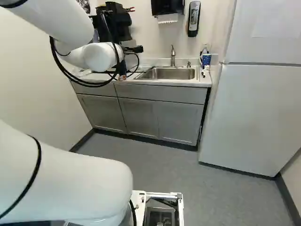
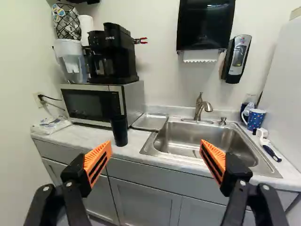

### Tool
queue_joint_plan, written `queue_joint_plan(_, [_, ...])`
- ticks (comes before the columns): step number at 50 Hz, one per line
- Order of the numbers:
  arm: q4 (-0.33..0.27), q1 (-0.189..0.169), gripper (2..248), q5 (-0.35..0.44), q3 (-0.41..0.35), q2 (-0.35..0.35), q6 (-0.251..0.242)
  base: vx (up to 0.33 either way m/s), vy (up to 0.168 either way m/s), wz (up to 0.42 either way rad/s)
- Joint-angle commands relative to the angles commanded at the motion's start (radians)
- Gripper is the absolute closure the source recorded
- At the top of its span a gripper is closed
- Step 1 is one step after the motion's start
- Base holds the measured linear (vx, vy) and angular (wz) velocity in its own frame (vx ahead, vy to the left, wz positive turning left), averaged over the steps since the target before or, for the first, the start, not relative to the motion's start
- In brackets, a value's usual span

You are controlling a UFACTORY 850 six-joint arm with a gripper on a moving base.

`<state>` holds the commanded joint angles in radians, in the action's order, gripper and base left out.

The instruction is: Rinse the cup and place it in the tray

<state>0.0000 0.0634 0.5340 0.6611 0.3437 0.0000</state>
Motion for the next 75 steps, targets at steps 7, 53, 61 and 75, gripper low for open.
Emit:
queue_joint_plan(7, [0.000,0.000,3,0.000,0.000,0.000,0.000,0.000,0.000,0.000])
queue_joint_plan(53, [0.000,0.000,3,0.000,0.000,0.000,0.000,0.028,-0.011,0.001])
queue_joint_plan(61, [0.000,0.000,3,0.000,0.000,0.000,0.000,0.092,-0.073,0.000])
queue_joint_plan(75, [0.000,0.000,3,0.000,0.000,0.000,0.000,0.104,-0.086,0.039])
